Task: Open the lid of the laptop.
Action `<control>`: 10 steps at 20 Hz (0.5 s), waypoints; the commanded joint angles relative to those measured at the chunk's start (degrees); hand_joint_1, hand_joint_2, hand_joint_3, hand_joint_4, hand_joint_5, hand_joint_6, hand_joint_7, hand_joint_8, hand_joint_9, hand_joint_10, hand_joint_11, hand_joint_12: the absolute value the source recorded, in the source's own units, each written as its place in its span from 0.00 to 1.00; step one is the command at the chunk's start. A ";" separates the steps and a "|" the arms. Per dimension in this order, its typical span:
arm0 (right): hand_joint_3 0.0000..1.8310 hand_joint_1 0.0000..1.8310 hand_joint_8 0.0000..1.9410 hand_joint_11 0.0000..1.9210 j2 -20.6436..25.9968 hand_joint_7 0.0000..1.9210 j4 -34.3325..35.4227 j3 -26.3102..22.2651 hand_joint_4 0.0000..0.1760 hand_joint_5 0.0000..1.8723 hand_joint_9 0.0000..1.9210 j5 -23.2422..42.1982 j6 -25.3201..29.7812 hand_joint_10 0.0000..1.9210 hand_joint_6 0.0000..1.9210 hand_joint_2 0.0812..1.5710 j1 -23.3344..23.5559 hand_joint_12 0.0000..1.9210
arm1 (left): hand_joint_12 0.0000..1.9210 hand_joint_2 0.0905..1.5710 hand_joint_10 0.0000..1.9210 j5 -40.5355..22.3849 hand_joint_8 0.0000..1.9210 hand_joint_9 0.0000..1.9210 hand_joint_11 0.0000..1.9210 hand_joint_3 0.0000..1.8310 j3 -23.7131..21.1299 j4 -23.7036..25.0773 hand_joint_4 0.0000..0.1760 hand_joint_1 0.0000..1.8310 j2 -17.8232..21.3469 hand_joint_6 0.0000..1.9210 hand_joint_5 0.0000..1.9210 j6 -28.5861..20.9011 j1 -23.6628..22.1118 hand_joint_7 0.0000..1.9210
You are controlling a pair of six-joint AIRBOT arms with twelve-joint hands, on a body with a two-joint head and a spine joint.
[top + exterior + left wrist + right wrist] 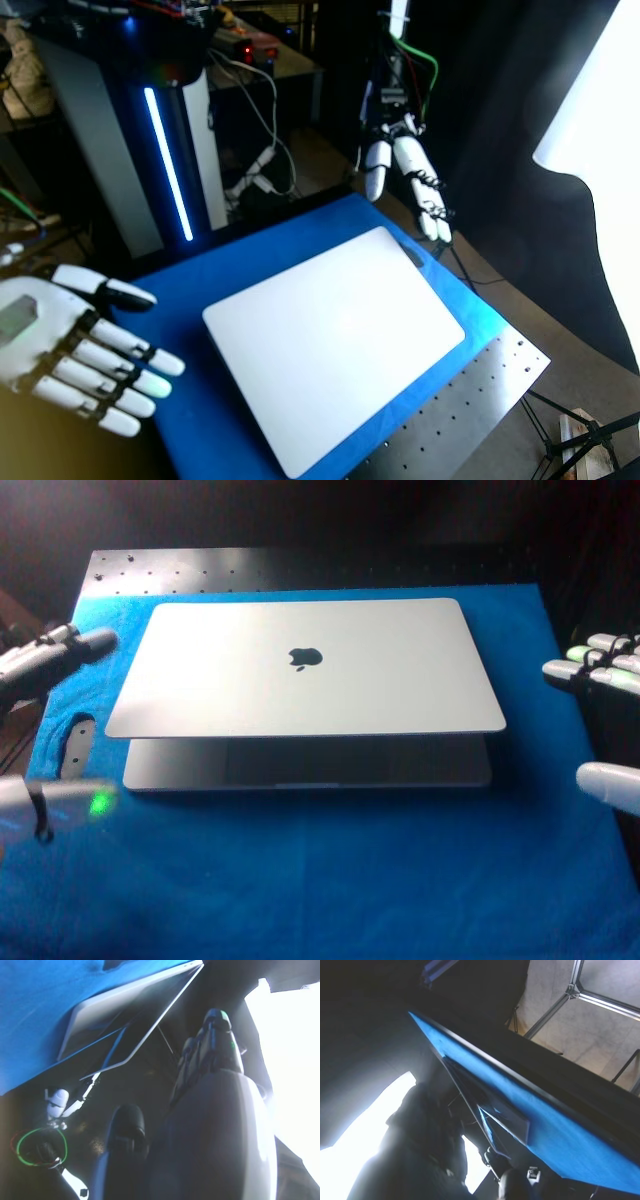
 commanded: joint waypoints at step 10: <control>0.00 0.02 0.00 0.03 -0.83 0.11 -1.46 0.14 0.27 0.12 0.08 5.35 0.24 0.00 0.00 0.84 0.74 0.19 | 0.00 0.71 0.00 -6.25 0.00 0.00 0.00 0.01 0.09 -0.45 0.00 0.00 -0.72 0.00 0.00 -0.37 -0.36 0.00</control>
